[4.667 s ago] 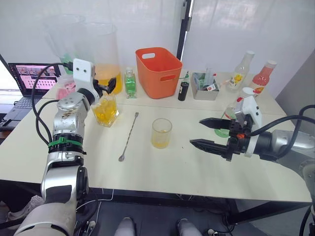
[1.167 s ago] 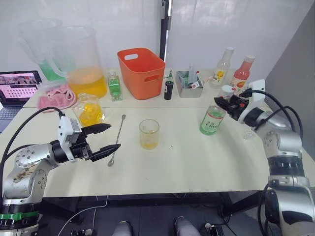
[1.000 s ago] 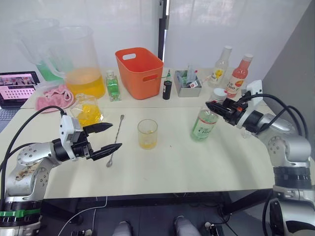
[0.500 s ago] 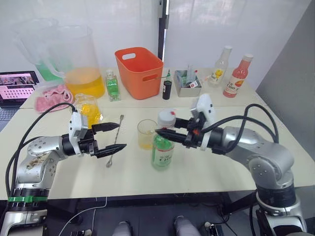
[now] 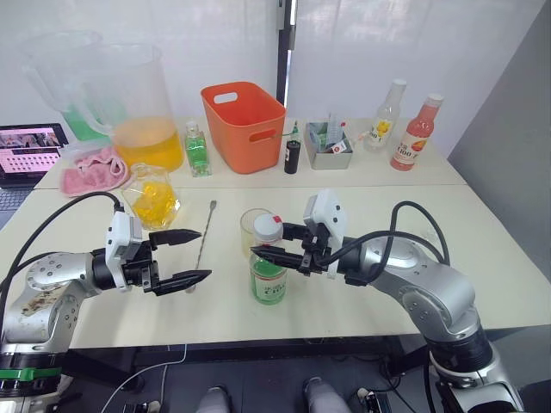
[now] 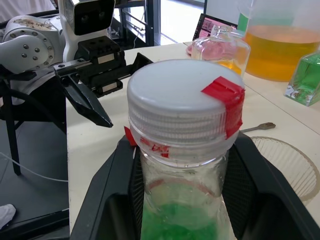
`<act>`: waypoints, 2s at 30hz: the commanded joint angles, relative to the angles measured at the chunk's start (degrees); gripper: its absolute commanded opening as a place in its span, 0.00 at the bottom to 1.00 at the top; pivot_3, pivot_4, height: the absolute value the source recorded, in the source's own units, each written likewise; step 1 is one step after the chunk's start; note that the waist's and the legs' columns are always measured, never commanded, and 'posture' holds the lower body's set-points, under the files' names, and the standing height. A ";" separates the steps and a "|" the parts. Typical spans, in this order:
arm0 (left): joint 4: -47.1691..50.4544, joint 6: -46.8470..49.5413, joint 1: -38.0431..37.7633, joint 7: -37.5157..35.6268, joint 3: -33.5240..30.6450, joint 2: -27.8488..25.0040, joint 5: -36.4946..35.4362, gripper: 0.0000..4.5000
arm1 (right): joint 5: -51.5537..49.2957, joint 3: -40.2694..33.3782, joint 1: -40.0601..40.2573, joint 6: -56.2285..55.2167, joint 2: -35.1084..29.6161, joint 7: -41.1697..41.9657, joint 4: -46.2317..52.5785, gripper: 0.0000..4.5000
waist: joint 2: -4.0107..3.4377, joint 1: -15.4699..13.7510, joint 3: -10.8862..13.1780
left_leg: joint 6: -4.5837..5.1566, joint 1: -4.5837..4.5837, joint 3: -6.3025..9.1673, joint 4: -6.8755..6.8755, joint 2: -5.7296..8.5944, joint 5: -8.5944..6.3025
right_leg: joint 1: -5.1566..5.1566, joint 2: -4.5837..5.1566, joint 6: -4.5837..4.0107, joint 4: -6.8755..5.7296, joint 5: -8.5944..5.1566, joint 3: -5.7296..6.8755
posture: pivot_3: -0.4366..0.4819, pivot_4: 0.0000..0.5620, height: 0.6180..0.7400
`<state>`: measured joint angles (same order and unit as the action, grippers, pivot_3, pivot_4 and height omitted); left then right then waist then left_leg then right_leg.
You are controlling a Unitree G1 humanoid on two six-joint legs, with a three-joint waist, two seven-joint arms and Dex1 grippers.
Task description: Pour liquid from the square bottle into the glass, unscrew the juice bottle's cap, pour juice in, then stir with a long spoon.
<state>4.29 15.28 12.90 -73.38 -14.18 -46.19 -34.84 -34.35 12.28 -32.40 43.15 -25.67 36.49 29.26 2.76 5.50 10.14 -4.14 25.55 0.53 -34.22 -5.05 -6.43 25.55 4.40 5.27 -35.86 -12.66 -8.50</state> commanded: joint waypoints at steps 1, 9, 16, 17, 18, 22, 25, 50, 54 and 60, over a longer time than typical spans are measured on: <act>1.38 -0.35 0.16 -0.21 -1.64 -0.90 -0.87 1.00 | -0.05 -1.09 0.44 -1.57 -0.53 1.60 1.22 0.57 | 0.00 0.00 0.00 | 0.00 0.00 0.00 0.00 0.00 0.00 | 0.00 0.00 0.00 0.00 0.00 0.00 | 0.48 0.27 0.85; 0.49 -0.38 0.72 -0.82 -1.50 -0.96 -0.83 1.00 | -3.89 -6.34 1.44 -0.22 -5.98 6.55 1.76 0.99 | 0.00 -0.09 0.00 | 0.00 0.00 0.00 0.00 0.00 0.00 | -0.01 0.01 0.00 0.02 0.00 0.00 | 0.48 0.27 0.85; 0.43 -0.15 -0.03 -1.37 -2.75 -1.17 -1.72 1.00 | -6.58 -9.64 1.39 -0.80 -12.34 14.80 -0.52 0.99 | 0.01 0.03 0.01 | 0.00 -0.02 0.00 0.00 0.00 0.00 | -0.01 0.01 0.00 0.02 -0.01 0.00 | 0.48 0.27 0.85; 1.09 0.34 -0.61 -1.26 -3.37 -1.29 -2.33 1.00 | -6.29 -9.69 0.62 -1.61 -12.83 16.32 -1.86 0.99 | 0.01 0.12 0.01 | 0.00 -0.02 0.00 0.00 0.00 0.00 | -0.01 0.01 0.00 0.02 -0.01 0.00 | 0.48 0.27 0.85; 1.56 0.68 -1.02 -1.14 -3.75 -1.38 -2.76 1.00 | -6.05 -9.73 0.08 -2.15 -13.11 17.41 -2.83 0.99 | 0.01 0.17 0.01 | 0.00 -0.05 0.00 0.01 0.00 0.00 | -0.01 0.00 0.00 0.02 -0.01 0.00 | 0.48 0.27 0.85; 4.46 2.50 -3.56 -0.02 -5.00 -1.62 -4.30 1.00 | -2.67 -6.83 -4.00 -7.46 -13.94 25.49 -9.55 0.99 | 0.02 0.21 0.01 | 0.00 -0.04 0.00 0.02 0.00 0.00 | 0.00 0.01 -0.01 0.02 -0.01 0.00 | 0.48 0.27 0.85; 8.07 4.32 -6.30 1.55 -6.85 -1.72 -6.07 1.00 | -0.55 -4.17 -8.74 -11.62 -12.92 32.31 -16.78 0.99 | 0.03 0.26 0.02 | 0.00 -0.04 -0.01 0.00 0.00 0.00 | -0.01 0.01 0.00 0.04 0.00 -0.01 | 0.48 0.27 0.85; 21.30 8.21 -16.97 11.36 -13.13 -1.37 -9.69 1.00 | 6.38 0.37 -20.09 -21.80 1.11 46.65 -38.52 0.52 | 0.02 0.14 0.02 | -0.02 0.00 0.00 0.03 -0.01 -0.02 | 0.15 0.00 -0.03 -0.06 0.00 0.04 | 0.48 0.27 0.85; 21.41 8.26 -16.83 11.58 -13.05 -1.49 -9.97 1.00 | 7.73 0.35 -20.26 -23.30 2.67 46.87 -40.50 0.32 | 0.02 0.16 0.02 | -0.03 0.00 0.00 0.03 -0.01 -0.02 | 0.15 -0.01 -0.03 -0.08 0.00 0.04 | 0.48 0.27 0.85; 20.83 8.29 -15.96 11.12 -12.56 -1.52 -10.49 1.00 | 6.99 -1.13 -18.80 -21.58 1.13 46.42 -37.35 0.32 | 0.02 0.14 0.02 | -0.04 0.00 0.00 0.04 -0.01 -0.02 | 0.16 -0.01 -0.03 -0.10 0.00 0.04 | 0.48 0.27 0.85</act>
<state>24.01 24.08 -3.93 -61.98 -26.03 -47.28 -44.30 -27.18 12.60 -51.15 21.51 -23.80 83.37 -10.60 2.78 5.64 10.16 -4.17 25.55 0.52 -34.18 -5.06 -6.45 25.71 4.40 5.23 -35.97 -12.67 -8.46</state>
